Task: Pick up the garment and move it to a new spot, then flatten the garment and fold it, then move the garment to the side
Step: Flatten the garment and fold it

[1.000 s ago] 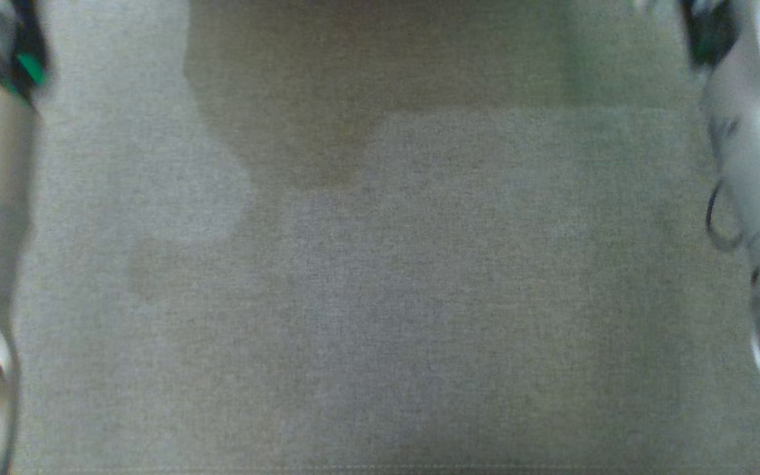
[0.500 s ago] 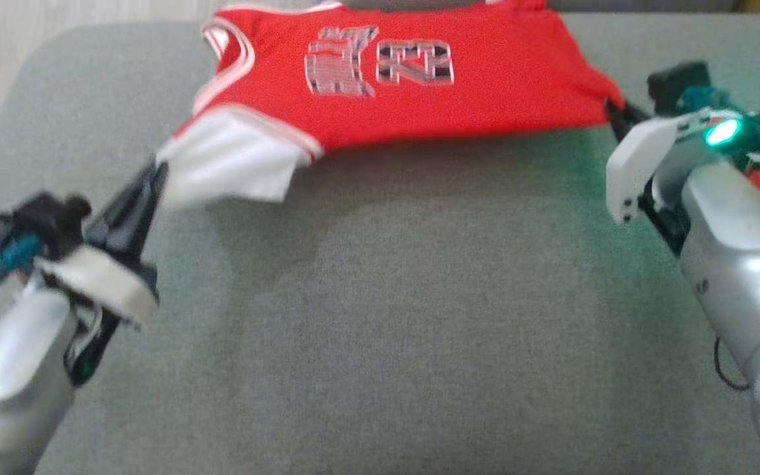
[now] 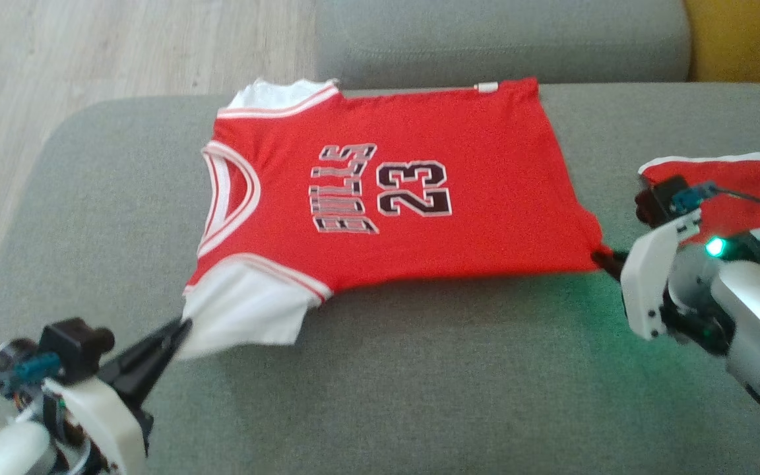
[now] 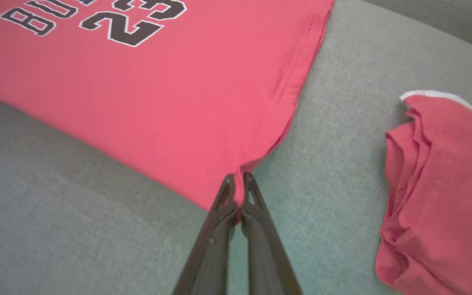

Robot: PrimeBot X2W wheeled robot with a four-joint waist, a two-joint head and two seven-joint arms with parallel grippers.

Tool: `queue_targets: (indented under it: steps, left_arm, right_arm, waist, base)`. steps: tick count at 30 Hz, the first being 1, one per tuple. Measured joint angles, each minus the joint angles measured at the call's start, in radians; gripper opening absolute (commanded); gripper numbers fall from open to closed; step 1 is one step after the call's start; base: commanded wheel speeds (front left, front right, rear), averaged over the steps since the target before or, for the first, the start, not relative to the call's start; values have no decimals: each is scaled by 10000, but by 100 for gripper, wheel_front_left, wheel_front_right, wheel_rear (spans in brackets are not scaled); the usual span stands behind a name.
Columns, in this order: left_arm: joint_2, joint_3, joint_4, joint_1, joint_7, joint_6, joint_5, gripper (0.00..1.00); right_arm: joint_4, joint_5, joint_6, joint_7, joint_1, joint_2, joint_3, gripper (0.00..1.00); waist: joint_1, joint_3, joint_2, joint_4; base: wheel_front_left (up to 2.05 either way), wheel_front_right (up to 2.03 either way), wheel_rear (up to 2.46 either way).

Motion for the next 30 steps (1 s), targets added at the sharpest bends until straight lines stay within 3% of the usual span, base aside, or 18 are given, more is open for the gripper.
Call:
queue_targets:
  steps: [5, 11, 18, 30]
  left_arm:
    - [564, -98, -1287, 613, 731, 249, -510, 0]
    - [752, -44, -1785, 673, 859, 591, -562, 0]
    - [535, 27, -1446, 66, 986, 681, -535, 0]
    - [-548, 19, 934, -2686, 1743, -180, -178, 0]
  right_arm:
    - [-1243, 1400, 0, 1129, 607, -834, 510, 0]
    - [-1814, 1833, 0, 1239, 811, -1277, 489, 0]
    - [-1854, 1827, 0, 999, 649, -1179, 347, 0]
    - [-453, 1429, 0, 403, -989, -119, -265, 0]
  waist:
    - [0, -328, 0, -67]
    - [1, -319, 0, -72]
    - [2, 77, 0, -85]
    - [3, 1144, 0, -180]
  base:
    - [0, 0, 0]
    - [0, 0, 0]
    - [0, 0, 0]
    - [0, 0, 0]
